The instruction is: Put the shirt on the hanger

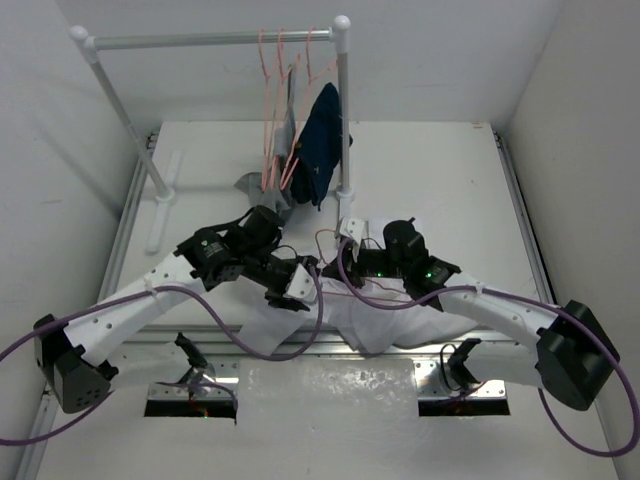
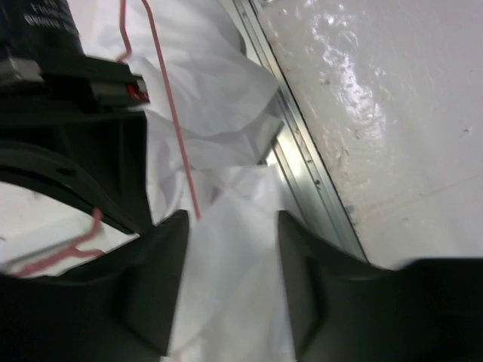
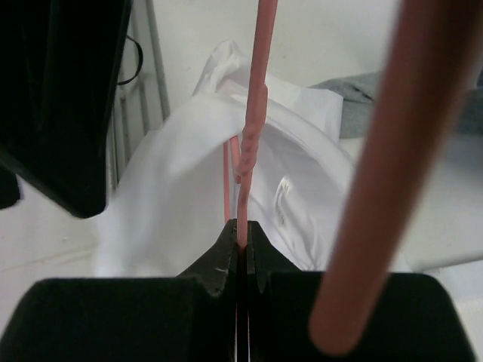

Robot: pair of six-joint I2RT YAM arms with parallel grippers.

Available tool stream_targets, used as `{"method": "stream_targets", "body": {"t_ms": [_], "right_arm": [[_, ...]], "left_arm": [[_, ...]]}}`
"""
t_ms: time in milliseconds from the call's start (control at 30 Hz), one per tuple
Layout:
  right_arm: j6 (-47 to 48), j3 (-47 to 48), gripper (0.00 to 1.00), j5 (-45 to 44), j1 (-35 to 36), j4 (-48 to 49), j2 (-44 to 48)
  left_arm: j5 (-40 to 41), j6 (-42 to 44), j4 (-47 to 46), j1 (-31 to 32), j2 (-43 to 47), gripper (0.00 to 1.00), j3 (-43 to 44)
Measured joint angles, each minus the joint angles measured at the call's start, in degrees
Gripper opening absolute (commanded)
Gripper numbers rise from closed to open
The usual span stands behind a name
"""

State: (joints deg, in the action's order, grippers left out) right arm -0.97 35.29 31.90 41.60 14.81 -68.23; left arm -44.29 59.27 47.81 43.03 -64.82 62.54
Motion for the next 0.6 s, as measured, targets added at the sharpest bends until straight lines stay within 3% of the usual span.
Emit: {"method": "stream_targets", "body": {"t_ms": [233, 267, 400, 600], "right_arm": [[-1.73, -5.60, 0.00, -1.49, 0.00, 6.69, -0.68], [-2.01, -5.88, 0.00, -1.44, 0.00, 7.56, -1.09], [-3.19, -6.40, 0.00, -1.20, 0.11, 11.13, -3.78], [-4.02, -7.13, 0.00, -1.18, 0.52, 13.49, -6.43]], "left_arm": [[7.34, -3.28, -0.44, 1.25, 2.91, 0.84, -2.60], [9.14, -4.09, -1.01, 1.25, 4.37, 0.98, -2.71], [18.75, -7.04, -4.85, 0.90, 9.40, 1.00, -2.78], [28.96, -6.14, -7.37, -5.29, 11.56, 1.00, -6.82]]}}
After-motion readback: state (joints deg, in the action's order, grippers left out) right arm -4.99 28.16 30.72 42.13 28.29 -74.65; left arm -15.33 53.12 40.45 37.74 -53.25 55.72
